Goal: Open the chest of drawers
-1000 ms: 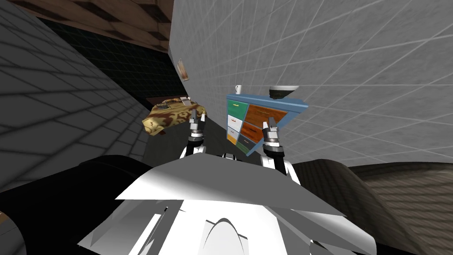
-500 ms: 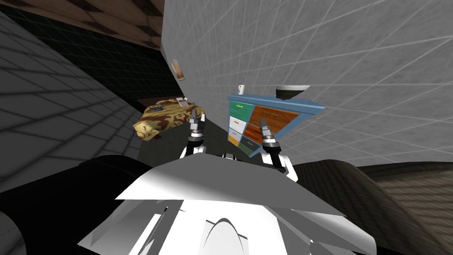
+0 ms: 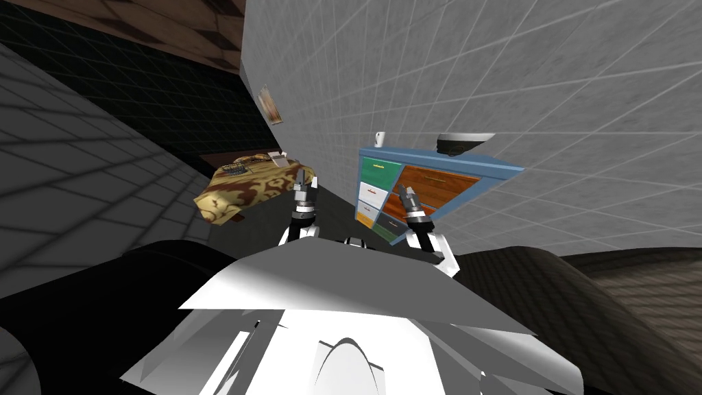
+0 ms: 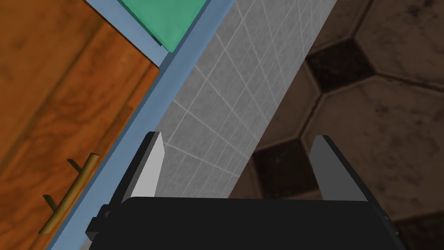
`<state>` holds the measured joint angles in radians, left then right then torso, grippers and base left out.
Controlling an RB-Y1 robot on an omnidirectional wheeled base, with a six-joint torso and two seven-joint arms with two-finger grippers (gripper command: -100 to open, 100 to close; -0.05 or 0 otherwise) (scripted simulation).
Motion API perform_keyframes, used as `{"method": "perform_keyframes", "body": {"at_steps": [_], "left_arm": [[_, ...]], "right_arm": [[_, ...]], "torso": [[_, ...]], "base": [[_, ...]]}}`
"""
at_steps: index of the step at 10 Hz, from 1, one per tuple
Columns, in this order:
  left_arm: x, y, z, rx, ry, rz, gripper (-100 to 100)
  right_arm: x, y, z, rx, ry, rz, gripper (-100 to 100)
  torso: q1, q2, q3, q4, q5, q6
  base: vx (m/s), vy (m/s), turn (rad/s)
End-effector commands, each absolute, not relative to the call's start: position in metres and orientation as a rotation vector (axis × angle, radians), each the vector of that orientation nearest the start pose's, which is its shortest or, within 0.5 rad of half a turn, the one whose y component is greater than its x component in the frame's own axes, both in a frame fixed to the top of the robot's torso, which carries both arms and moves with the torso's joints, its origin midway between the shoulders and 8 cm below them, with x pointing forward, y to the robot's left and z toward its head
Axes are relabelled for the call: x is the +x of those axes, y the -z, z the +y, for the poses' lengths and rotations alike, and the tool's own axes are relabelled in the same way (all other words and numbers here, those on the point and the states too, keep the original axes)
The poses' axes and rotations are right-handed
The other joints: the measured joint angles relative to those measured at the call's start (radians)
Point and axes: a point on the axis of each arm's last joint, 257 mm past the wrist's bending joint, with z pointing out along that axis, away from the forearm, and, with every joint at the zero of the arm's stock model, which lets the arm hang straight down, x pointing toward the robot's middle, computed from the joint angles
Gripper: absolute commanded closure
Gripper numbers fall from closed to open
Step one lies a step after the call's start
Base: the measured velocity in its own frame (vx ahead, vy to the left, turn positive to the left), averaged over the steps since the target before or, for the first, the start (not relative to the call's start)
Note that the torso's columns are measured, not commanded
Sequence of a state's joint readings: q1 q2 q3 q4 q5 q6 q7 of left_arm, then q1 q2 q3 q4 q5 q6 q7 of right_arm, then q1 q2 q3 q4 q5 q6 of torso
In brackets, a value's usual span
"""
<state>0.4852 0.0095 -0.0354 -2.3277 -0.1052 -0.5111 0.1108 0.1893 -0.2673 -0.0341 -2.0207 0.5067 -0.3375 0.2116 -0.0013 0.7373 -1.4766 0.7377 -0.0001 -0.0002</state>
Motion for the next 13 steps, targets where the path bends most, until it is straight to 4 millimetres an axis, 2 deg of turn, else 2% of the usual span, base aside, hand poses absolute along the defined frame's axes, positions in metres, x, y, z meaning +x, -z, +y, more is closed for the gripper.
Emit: {"method": "perform_keyframes", "body": {"at_steps": [1, 2, 4, 5, 7, 8, 10, 11, 13], "left_arm": [[0.336, -0.051, 0.250, -0.573, 1.396, 0.608, 0], [0.336, -0.051, 0.250, -0.573, 1.396, 0.608, 0], [0.336, -0.051, 0.250, -0.573, 1.396, 0.608, 0], [0.336, -0.051, 0.250, -0.573, 1.396, 0.608, 0], [0.336, -0.051, 0.250, -0.573, 1.396, 0.608, 0], [0.336, -0.051, 0.250, -0.573, 1.396, 0.608, 0], [0.336, -0.051, 0.250, -0.573, 1.396, 0.608, 0], [0.336, -0.051, 0.250, -0.573, 1.396, 0.608, 0], [0.336, -0.051, 0.250, -0.573, 1.396, 0.608, 0]], "right_arm": [[0.470, 0.036, -0.240, 0.001, -0.527, 1.137, -100], [0.470, 0.037, -0.239, -0.006, -0.518, 1.139, -100], [0.489, 0.045, -0.252, -0.089, -0.369, 1.168, -100], [0.490, 0.045, -0.252, -0.096, -0.361, 1.170, -100], [0.509, 0.050, -0.267, -0.176, -0.213, 1.190, -100], [0.510, 0.054, -0.268, -0.185, -0.197, 1.198, -100], [0.529, 0.057, -0.288, -0.266, -0.041, 1.214, -100], [0.530, 0.061, -0.290, -0.272, -0.029, 1.224, -100], [0.549, 0.063, -0.314, -0.348, 0.131, 1.239, -100]], "torso": [[-0.001, 0.001, 0.001, 0.000, -0.001, 0.000], [0.002, 0.000, 0.000, 0.000, 0.000, 0.000], [0.002, 0.001, 0.001, 0.000, 0.000, 0.000], [0.004, 0.000, 0.000, 0.000, 0.001, 0.000], [-0.002, 0.003, 0.002, 0.001, -0.001, 0.000], [0.002, 0.003, 0.002, 0.001, 0.000, 0.000], [0.001, -0.001, 0.000, 0.000, 0.000, 0.000], [0.001, -0.003, -0.001, -0.001, 0.000, 0.000], [0.003, 0.002, 0.001, 0.001, 0.000, 0.000]], "base": [[0.075, 0.181, -0.134], [0.068, 0.156, -0.055], [0.078, 0.196, -0.111], [0.043, 0.166, -0.043], [0.005, 0.165, -0.095], [0.024, 0.154, -0.072], [0.054, 0.157, -0.097], [0.073, 0.144, -0.062], [0.036, 0.203, -0.112]]}}
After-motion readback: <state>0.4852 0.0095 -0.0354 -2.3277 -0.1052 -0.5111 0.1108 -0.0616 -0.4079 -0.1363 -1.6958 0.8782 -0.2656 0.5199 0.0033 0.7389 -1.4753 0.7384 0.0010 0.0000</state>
